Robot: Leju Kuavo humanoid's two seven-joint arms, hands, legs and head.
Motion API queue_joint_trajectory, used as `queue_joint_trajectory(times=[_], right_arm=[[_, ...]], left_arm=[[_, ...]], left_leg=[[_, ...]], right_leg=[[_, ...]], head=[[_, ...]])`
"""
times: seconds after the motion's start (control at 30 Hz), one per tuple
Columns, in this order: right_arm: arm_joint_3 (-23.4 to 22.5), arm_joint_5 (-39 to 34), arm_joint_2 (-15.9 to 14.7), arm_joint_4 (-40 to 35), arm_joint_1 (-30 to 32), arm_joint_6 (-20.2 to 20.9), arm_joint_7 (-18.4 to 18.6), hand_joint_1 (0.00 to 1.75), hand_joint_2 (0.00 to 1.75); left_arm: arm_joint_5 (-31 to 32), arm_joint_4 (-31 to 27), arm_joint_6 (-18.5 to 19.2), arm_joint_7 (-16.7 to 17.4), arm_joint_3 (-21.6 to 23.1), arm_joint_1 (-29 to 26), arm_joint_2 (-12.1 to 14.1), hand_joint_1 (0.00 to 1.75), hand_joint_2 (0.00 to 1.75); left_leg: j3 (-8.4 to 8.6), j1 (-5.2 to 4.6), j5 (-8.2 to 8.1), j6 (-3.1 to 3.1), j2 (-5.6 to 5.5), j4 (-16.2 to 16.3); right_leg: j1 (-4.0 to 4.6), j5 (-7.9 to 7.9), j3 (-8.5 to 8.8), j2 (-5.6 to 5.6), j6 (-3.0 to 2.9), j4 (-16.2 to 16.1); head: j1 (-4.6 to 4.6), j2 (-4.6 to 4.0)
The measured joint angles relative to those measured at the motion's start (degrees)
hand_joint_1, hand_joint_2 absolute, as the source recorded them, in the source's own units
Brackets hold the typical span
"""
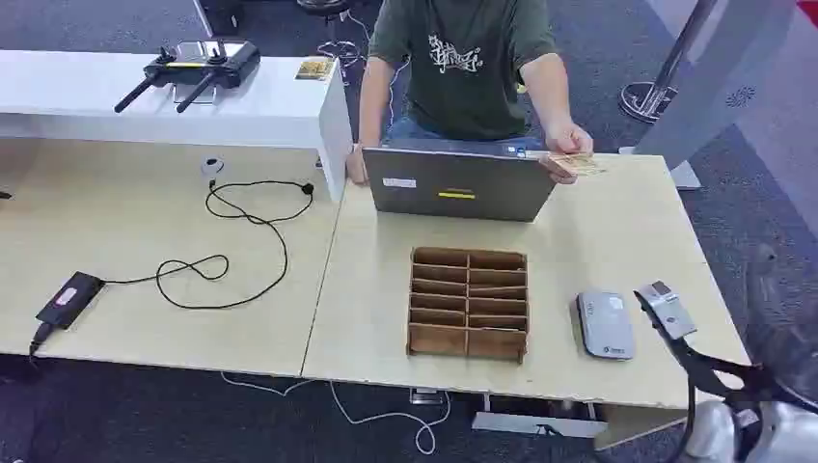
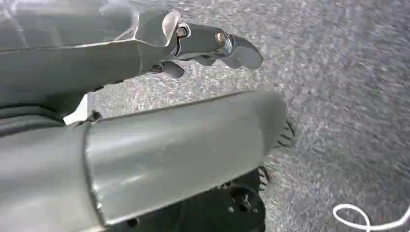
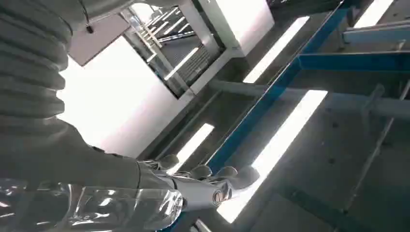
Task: Pass the card to the sensor for recognition and then transmit it.
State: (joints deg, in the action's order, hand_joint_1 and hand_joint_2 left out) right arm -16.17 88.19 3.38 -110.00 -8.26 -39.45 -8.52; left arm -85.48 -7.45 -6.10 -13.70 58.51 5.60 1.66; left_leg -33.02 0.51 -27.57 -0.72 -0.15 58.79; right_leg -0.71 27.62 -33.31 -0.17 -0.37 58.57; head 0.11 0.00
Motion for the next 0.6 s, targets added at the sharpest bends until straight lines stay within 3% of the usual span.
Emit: queue_joint_trajectory(times=[0.13,0.23,0.27,0.3,0.33,0.4,0.5,0.6], right_arm=[[4.12,0.00,-7.11,8.53,-6.33,0.02,5.97,0.00,1.75],[11.26,0.00,-13.97,14.82,-12.02,0.02,18.54,0.00,1.75],[15.73,0.00,-16.72,17.55,-13.98,0.02,25.95,0.00,1.75],[19.20,0.02,-18.38,19.30,-16.65,0.02,30.27,0.00,1.75],[25.11,0.02,-20.44,22.40,-19.93,0.02,36.57,0.00,1.75],[36.08,0.02,-23.52,27.61,-25.85,0.02,43.83,0.00,1.75],[46.91,0.02,-25.07,33.75,-31.19,0.00,43.80,0.00,1.75],[51.96,0.02,-25.06,40.22,-35.76,-0.02,39.33,0.00,1.75]], left_arm=[[0.72,-0.96,0.00,0.48,0.48,0.65,0.46,0.00,0.00],[1.00,-1.44,0.00,0.76,0.48,0.76,0.59,0.00,0.00],[1.05,-1.57,0.00,0.83,0.48,0.80,0.74,0.00,0.00],[1.11,-1.73,0.00,0.83,0.48,0.80,0.76,0.00,0.00],[1.22,-1.75,0.00,0.92,0.48,0.80,0.83,0.00,0.00],[1.46,-1.84,0.00,0.96,0.48,0.95,0.94,0.00,0.00],[1.68,-2.18,0.00,0.96,0.48,1.05,0.96,0.00,0.00],[2.05,-2.36,0.00,0.96,0.48,0.98,0.96,0.00,0.00]], left_leg=[[-0.03,-0.01,0.03,0.03,-0.04,0.02],[-0.13,-0.05,0.03,0.03,0.00,0.02],[-0.12,-0.04,0.05,0.06,0.01,0.02],[-0.19,-0.05,0.07,0.07,0.05,0.02],[-0.17,-0.06,0.07,0.07,0.06,0.02],[-0.02,-0.03,0.08,0.06,0.21,0.02],[-0.08,0.05,0.19,-0.03,-0.12,0.04],[-0.18,0.06,0.20,-0.04,-0.17,0.03]], right_leg=[[-0.01,-0.04,-0.01,-0.02,0.02,0.00],[-0.04,-0.05,-0.02,0.01,0.03,0.03],[-0.04,-0.05,-0.05,0.02,0.03,0.03],[-0.04,-0.07,-0.06,0.06,0.04,0.05],[-0.05,-0.12,-0.11,0.09,-0.02,0.06],[-0.05,-0.15,-0.16,0.26,-0.05,0.03],[0.00,-0.14,-0.15,-0.04,-0.06,0.04],[0.02,-0.13,-0.19,-0.12,-0.06,0.06]], head=[[0.00,0.00],[-0.04,0.00],[0.00,0.00],[-0.02,0.00],[-0.02,0.00],[-0.05,0.00],[-0.04,0.00],[-0.02,0.00]])
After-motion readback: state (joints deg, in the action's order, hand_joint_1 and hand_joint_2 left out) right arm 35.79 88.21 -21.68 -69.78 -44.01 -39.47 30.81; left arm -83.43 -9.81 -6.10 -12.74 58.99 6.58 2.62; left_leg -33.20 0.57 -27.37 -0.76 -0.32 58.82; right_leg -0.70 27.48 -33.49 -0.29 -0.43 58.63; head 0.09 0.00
